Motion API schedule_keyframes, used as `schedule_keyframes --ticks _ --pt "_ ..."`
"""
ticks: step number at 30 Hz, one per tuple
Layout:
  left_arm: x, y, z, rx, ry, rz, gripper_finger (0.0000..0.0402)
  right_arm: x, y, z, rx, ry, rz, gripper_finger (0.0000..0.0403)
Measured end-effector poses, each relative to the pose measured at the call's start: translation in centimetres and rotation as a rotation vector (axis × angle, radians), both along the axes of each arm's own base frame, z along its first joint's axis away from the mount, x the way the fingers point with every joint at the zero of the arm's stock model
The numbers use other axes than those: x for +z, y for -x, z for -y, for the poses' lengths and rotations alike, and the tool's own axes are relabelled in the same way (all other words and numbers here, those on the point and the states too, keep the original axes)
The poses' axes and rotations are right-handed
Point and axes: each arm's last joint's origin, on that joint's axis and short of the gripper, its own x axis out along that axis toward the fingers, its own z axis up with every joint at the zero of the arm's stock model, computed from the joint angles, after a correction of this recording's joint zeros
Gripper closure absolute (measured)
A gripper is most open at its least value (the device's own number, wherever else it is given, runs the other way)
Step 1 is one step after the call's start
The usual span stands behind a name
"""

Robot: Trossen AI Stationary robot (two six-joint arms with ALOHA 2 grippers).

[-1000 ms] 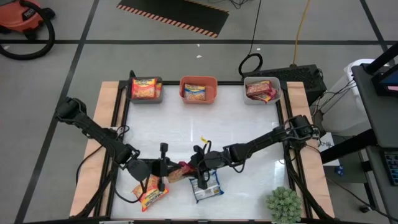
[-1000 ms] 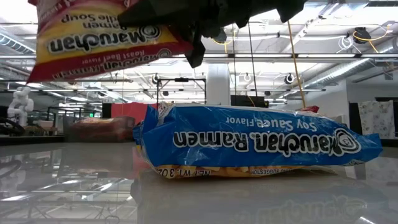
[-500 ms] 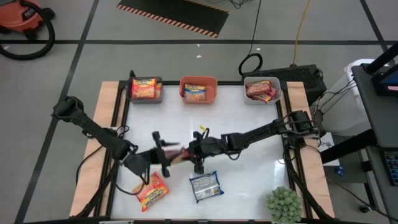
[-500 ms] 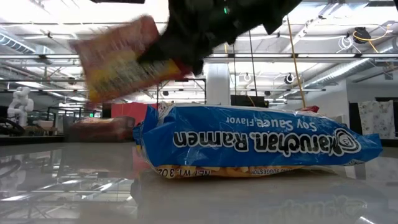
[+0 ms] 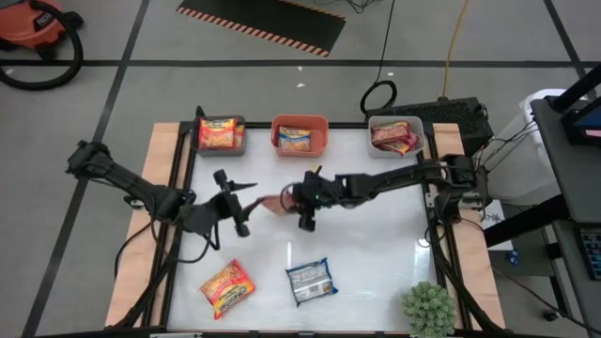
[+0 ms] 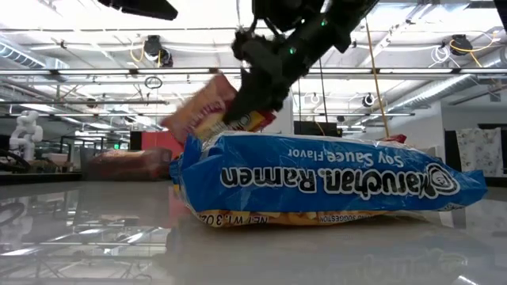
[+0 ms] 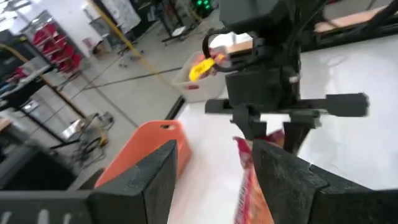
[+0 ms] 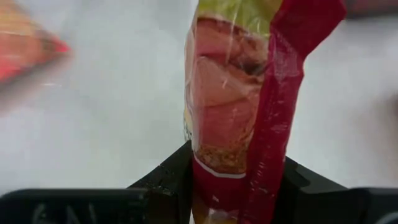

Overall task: Sort Maruchan noodles
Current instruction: Put the red noodle pack into the gray bin

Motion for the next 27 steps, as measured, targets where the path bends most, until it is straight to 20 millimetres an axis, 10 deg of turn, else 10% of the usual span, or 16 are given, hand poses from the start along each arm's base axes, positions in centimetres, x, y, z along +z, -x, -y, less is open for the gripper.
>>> schedule_keyframes --ticks 13,27 --pt "-0.3 -0.7 -3.6 0.084 -0.045 -0.095 0.0188 3.3 3.8 7.8 -0.176 0.043 -0.086 0.0280" --pt "-0.5 -1.1 -5.3 0.077 0.019 -0.115 0.0188 6.2 14.5 10.4 -0.475 0.228 0.026 0.0280"
